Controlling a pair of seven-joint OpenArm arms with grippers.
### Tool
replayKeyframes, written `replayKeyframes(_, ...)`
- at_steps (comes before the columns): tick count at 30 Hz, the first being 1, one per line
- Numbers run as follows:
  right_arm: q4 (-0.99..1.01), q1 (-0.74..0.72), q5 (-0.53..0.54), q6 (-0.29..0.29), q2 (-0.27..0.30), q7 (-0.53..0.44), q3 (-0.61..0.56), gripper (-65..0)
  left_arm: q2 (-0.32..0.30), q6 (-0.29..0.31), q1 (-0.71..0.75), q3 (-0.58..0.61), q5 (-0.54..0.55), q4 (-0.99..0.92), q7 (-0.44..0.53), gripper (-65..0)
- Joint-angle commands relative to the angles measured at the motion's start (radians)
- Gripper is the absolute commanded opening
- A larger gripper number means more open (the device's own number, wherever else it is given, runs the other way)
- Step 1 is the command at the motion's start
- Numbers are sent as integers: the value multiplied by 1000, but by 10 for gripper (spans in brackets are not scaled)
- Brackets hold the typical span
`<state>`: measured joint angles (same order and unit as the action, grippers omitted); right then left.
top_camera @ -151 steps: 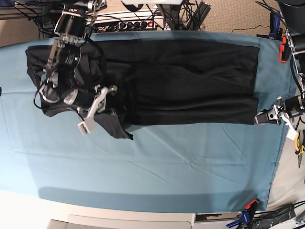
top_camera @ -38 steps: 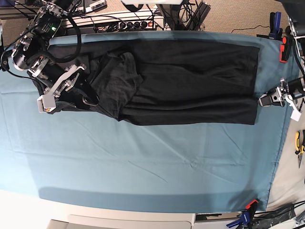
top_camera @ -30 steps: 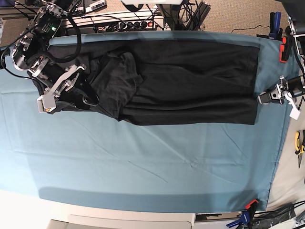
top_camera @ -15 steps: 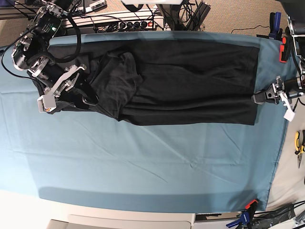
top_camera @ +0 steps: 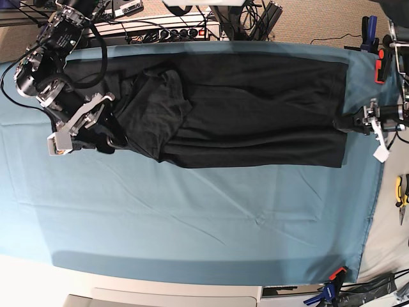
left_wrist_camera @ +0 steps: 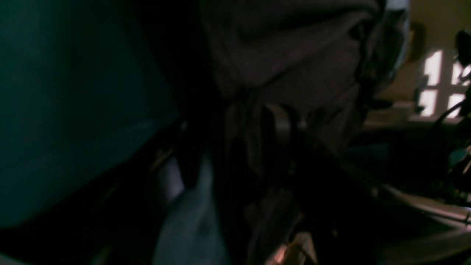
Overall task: Fold the T-shirt properly
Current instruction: 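Slide the left gripper along the folded edge while holding the cloth, then grip the strip end with the left gripper and pull it inward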
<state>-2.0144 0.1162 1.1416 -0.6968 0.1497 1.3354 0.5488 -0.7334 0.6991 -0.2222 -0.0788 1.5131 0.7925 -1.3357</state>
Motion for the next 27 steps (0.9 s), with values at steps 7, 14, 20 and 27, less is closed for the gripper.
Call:
replayKeyframes(7, -16, -14, 20, -1, 10, -27, 2, -393, -45, -6, -5, -2, -30, 14, -18, -377)
replayKeyframes(14, -16, -14, 20, -1, 11, -27, 2, -393, -45, -6, -5, -2, -30, 14, -6, -377)
replayKeyframes(20, -16, -14, 20, -1, 10, -27, 2, -393, -26, -7, -5, -2, -30, 14, -7, -377)
replayKeyframes(27, -16, -14, 20, -1, 11, -27, 2, -393, 10, -7, -5, -2, -30, 14, -7, -377)
